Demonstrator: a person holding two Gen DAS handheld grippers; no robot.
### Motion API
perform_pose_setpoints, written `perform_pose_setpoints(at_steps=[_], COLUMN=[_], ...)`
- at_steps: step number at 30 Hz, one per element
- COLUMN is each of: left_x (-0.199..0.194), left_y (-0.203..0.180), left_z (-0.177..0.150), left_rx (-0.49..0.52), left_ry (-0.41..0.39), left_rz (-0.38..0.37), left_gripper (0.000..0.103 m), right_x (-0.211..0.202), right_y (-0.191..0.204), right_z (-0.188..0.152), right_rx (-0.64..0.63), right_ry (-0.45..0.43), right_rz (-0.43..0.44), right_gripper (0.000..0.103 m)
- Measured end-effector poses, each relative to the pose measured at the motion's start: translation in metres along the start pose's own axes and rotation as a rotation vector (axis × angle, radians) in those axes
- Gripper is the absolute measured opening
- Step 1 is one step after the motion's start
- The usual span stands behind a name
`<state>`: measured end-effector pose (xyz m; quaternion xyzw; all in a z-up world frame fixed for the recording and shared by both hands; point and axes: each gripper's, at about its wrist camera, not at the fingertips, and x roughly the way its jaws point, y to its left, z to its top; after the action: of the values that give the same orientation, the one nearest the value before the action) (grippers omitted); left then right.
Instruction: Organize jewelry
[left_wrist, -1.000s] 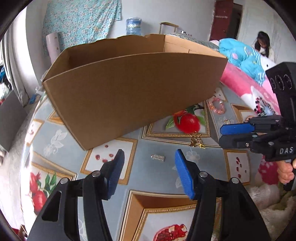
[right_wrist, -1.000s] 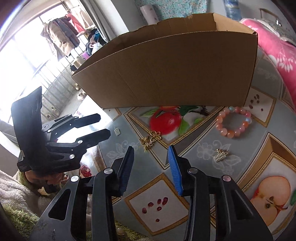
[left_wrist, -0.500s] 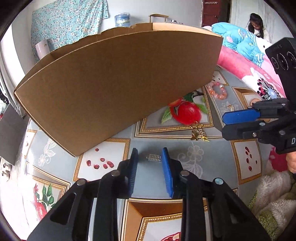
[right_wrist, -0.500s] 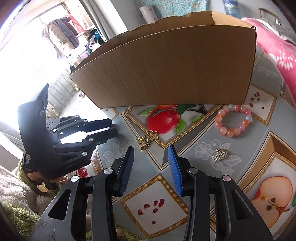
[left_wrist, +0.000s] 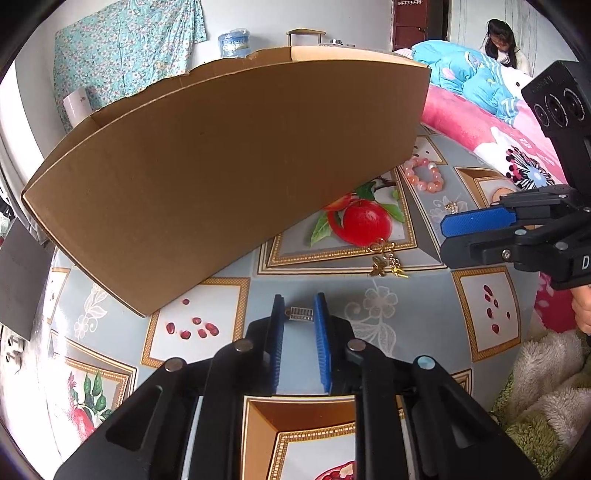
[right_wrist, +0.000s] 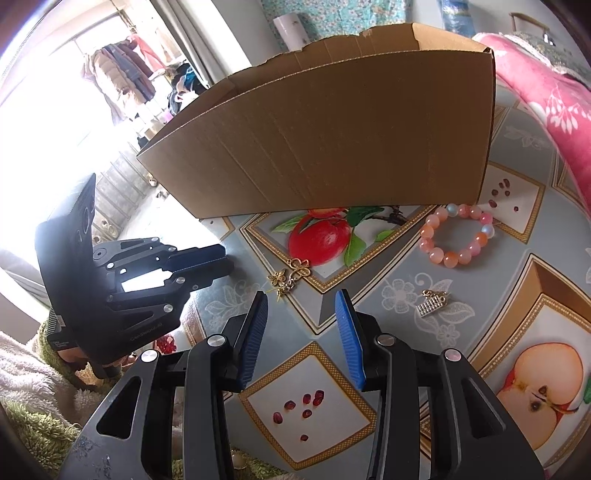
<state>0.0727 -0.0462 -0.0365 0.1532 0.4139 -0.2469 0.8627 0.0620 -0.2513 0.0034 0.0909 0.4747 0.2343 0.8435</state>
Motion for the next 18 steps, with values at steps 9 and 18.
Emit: perform_pose_setpoints(at_steps=[9,18], left_x=[-0.004,-0.004], left_y=[0.002,0.002], left_z=[-0.004,-0.004], left_rx=[-0.021,-0.026], left_ry=[0.009,0.008], left_rz=[0.011,0.010], left_gripper=[0.014,0.014], right_x=[-0.021,-0.020], right_y=[-0.009,-0.030], right_z=[-0.001,0.000], right_rx=[-0.013,-0.030], right_ry=[-0.043,-0.026], right_rz=[-0.098,-0.274], right_gripper=[0.038,0.037])
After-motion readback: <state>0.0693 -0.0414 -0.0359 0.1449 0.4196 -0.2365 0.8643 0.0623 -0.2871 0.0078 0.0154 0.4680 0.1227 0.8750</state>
